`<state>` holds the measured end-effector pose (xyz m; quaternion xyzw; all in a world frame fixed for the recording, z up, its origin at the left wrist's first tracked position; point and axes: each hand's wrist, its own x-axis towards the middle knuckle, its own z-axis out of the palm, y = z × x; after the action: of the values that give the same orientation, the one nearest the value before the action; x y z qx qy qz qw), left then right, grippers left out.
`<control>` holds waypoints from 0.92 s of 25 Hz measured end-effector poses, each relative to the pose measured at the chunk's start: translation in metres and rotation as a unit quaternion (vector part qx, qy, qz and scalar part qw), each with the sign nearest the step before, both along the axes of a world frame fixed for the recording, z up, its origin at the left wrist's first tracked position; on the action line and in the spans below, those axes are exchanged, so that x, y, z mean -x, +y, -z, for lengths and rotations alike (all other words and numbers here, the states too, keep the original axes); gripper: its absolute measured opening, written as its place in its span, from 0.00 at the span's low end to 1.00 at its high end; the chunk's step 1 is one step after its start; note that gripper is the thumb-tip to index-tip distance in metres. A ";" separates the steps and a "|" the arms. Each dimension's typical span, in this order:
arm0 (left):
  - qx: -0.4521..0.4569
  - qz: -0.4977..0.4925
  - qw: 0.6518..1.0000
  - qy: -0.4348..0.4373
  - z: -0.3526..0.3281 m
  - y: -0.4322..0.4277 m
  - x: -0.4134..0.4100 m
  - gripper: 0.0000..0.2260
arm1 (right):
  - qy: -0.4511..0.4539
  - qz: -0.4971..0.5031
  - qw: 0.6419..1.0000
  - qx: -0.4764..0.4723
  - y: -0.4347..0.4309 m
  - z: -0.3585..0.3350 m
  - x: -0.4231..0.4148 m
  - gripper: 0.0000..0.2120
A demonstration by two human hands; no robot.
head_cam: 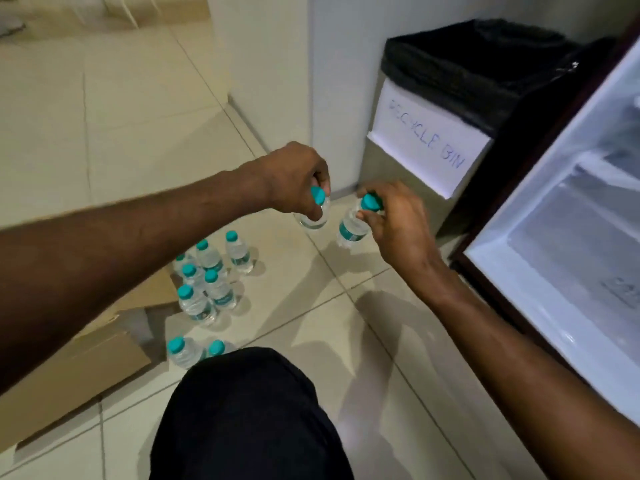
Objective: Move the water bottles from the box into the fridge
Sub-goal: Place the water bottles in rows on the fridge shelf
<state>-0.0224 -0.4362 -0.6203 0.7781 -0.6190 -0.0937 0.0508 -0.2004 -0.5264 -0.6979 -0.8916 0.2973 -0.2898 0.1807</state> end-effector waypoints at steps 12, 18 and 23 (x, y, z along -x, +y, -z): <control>0.349 0.367 0.862 -0.024 -0.210 -0.182 0.209 0.12 | -0.196 0.335 0.895 0.219 -0.079 -0.211 0.202 0.14; 0.454 0.450 0.769 0.017 -0.238 -0.276 0.281 0.11 | -0.249 0.432 0.807 0.315 -0.151 -0.258 0.275 0.12; 0.469 0.490 0.732 0.054 -0.228 -0.362 0.331 0.11 | -0.266 0.481 0.765 0.336 -0.225 -0.267 0.310 0.13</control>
<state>-0.3531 -0.7985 -0.3921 0.2373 -0.8762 0.1546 0.3899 -0.5103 -0.7510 -0.4308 -0.5224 0.5111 -0.6454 -0.2219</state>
